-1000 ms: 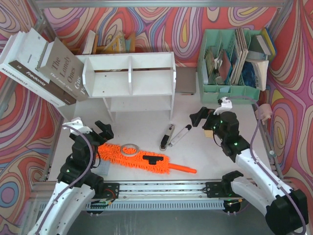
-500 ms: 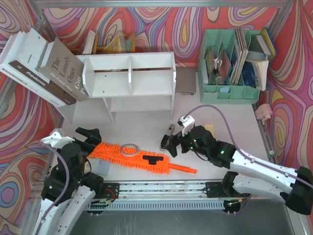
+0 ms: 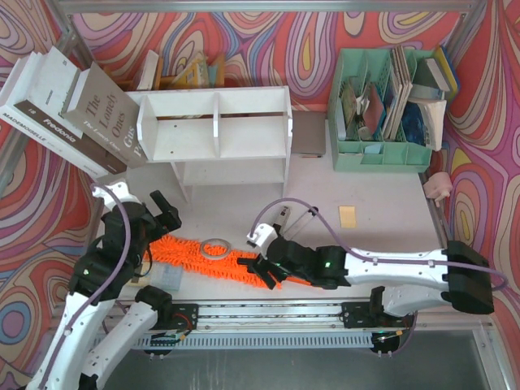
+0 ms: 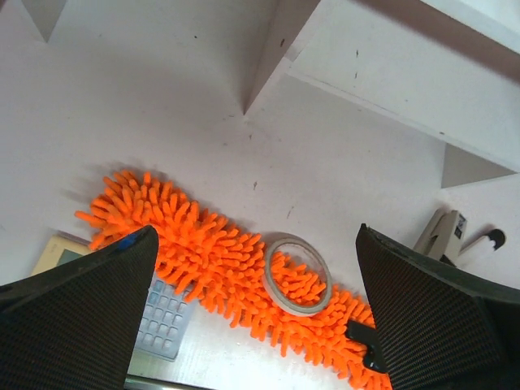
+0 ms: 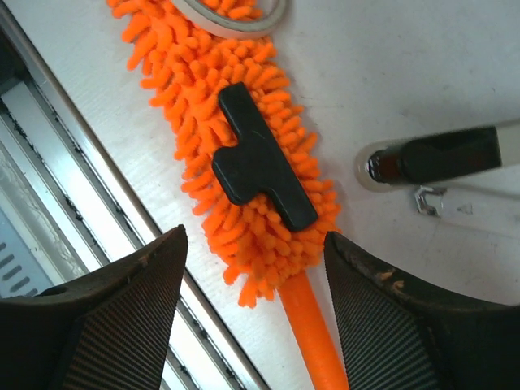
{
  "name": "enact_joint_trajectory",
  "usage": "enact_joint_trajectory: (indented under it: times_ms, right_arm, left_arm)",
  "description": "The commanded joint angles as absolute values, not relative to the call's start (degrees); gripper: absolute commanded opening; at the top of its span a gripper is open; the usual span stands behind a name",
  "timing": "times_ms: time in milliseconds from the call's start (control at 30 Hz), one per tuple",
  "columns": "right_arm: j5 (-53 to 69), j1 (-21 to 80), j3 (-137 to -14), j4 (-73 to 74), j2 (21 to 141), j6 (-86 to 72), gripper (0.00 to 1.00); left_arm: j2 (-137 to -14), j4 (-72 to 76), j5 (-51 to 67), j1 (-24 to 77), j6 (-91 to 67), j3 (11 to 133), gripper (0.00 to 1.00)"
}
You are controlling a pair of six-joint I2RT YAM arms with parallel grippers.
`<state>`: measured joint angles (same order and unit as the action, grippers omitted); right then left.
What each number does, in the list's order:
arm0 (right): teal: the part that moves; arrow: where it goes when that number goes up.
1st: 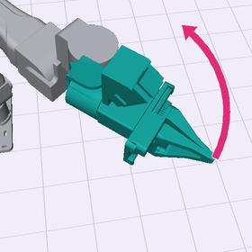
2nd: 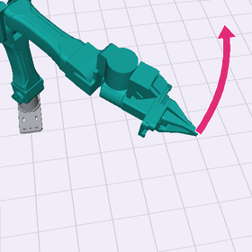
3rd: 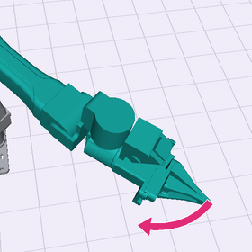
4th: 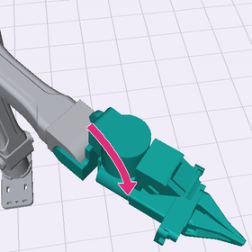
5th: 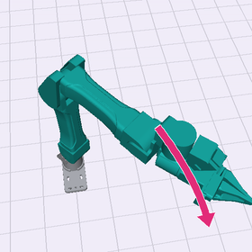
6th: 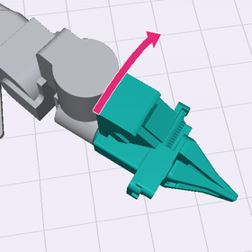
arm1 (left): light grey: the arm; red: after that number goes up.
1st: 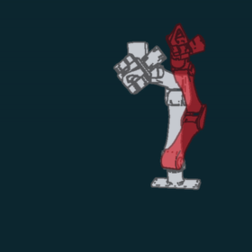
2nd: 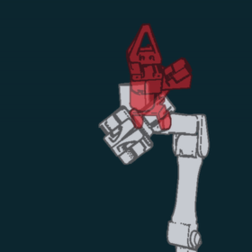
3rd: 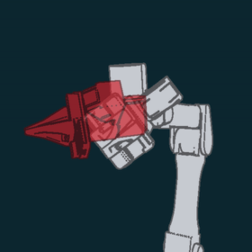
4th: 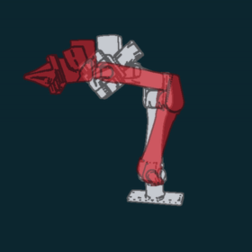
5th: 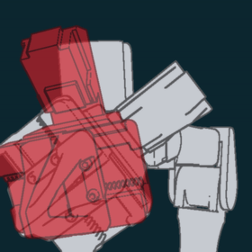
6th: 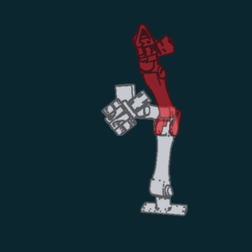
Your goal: Dust the bookshelf with a duster
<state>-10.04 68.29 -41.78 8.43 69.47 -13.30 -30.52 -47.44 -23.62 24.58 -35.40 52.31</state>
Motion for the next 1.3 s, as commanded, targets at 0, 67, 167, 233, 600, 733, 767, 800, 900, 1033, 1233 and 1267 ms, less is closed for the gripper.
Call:
enact_joint_trajectory:
  times_ms: [0,67,167,233,600,733,767,800,900,1033,1233,1267]
  right_arm:
    - [-15.9,71.8,-46.6,9.6,73.9,-11.1,0.63]
    - [-17.2,73.2,-48.0,10.5,76.1,-11.7,0.6]
    - [-18.4,75.2,-49.6,11.3,78.8,-12.7,0.57]
    - [-19.8,76.6,-50.4,12.0,80.9,-13.2,0.54]
    - [-25.9,78.0,-52.8,12.5,87.3,-9.4,0.46]
    - [-26.0,78.0,-52.8,10.3,88.8,-8.5,0.42]
    - [-26.2,77.9,-53.1,10.1,89.2,-8.3,0.42]
    - [-26.4,77.9,-53.3,9.9,89.7,-7.9,0.42]
    - [-26.6,77.4,-53.6,9.4,91.1,-7.2,0.4]
    - [-26.4,77.3,-54.0,8.7,92.2,-7.1,0.37]
    - [-27.0,77.0,-54.3,8.3,92.7,-6.3,0.33]
    - [-27.1,77.0,-54.6,8.3,92.9,-6.2,0.32]
  left_arm:
    - [-32.4,-49.4,-23.2,24.7,-28.8,54.7,0.98]
    - [-32.1,-49.4,-23.0,24.7,-28.6,54.4,0.98]
    - [-30.4,-49.5,-22.9,24.8,-29.3,53.5,0.98]
    - [-29.3,-49.5,-23.2,24.7,-29.8,53.2,0.98]
    - [-30.2,-49.4,-25.9,24.8,-30.1,53.2,0.98]
    - [-30.1,-49.3,-25.7,24.8,-30.2,52.9,0.98]
    - [-30.0,-49.1,-25.7,24.8,-30.2,52.8,0.98]
    - [-30.0,-49.1,-25.9,24.8,-30.1,52.9,0.98]
    - [-30.2,-49.1,-26.0,24.8,-30.1,52.9,0.98]
    - [-30.4,-49.2,-25.8,24.8,-30.1,52.8,0.98]
    - [-29.9,-49.1,-25.8,24.7,-30.2,52.9,0.98]
    - [-29.8,-49.1,-25.8,24.8,-30.2,52.8,0.98]
